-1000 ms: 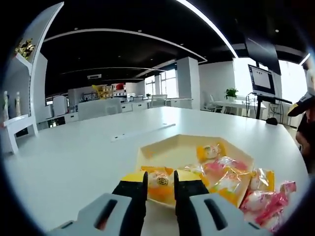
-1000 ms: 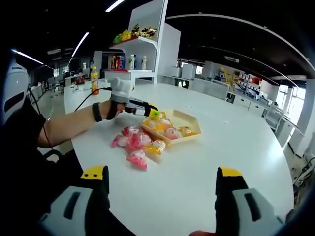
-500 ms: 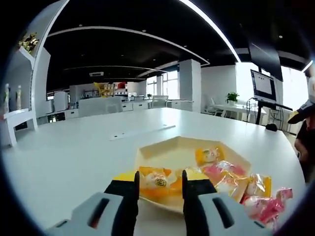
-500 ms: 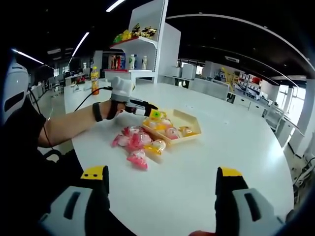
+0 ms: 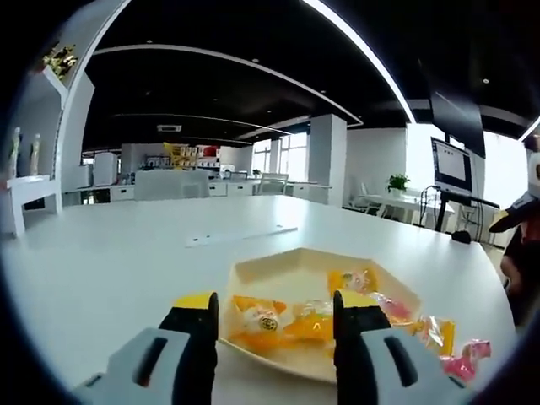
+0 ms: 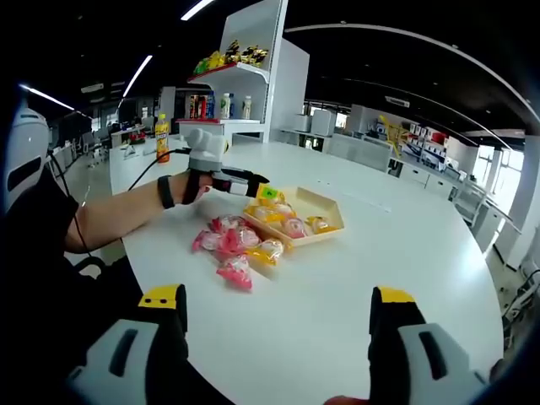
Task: Pick up the marshmallows scattered on the table and place them into the bowl on the table
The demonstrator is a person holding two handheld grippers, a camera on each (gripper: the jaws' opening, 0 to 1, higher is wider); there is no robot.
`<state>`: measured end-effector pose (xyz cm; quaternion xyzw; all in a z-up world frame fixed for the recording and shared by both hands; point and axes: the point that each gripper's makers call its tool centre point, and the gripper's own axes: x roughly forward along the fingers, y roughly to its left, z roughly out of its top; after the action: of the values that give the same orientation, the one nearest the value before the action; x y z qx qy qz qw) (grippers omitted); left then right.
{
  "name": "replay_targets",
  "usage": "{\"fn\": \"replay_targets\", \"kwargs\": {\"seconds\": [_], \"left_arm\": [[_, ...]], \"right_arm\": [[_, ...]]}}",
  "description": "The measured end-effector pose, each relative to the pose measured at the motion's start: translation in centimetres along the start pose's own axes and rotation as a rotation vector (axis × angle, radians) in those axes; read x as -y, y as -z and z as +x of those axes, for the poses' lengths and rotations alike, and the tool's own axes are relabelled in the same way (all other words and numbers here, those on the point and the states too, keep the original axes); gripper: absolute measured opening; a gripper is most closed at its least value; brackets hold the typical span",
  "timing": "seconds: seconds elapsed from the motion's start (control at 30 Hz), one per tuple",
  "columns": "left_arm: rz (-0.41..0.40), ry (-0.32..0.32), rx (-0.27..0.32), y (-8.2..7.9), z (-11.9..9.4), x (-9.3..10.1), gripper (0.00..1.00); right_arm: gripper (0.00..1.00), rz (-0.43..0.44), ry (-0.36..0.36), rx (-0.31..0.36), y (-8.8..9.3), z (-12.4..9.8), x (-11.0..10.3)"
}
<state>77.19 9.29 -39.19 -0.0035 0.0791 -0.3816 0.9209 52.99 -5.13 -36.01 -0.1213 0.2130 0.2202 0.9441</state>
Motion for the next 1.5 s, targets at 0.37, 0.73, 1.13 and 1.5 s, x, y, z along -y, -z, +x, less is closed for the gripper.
{"fn": "replay_targets", "kwargs": {"seconds": [0.37, 0.73, 1.13, 1.5], "left_arm": [[0.025, -0.024, 0.077, -1.5, -0.2, -0.5, 0.81], [0.046, -0.034, 0.14, -2.9, -0.6, -0.4, 0.95], [0.081, -0.04, 0.154, -3.7, -2.1, 0.9, 0.95], [0.108, 0.0, 0.148, -3.9, -8.7, 3.6, 0.95]], "right_arm": [[0.86, 0.002, 0.005, 0.001, 0.0, -0.1, 0.2], [0.86, 0.001, 0.007, -0.002, 0.1, -0.1, 0.2], [0.86, 0.016, 0.028, 0.013, 0.4, -1.3, 1.1], [0.86, 0.026, 0.023, 0.033, 0.4, -1.1, 1.4]]}}
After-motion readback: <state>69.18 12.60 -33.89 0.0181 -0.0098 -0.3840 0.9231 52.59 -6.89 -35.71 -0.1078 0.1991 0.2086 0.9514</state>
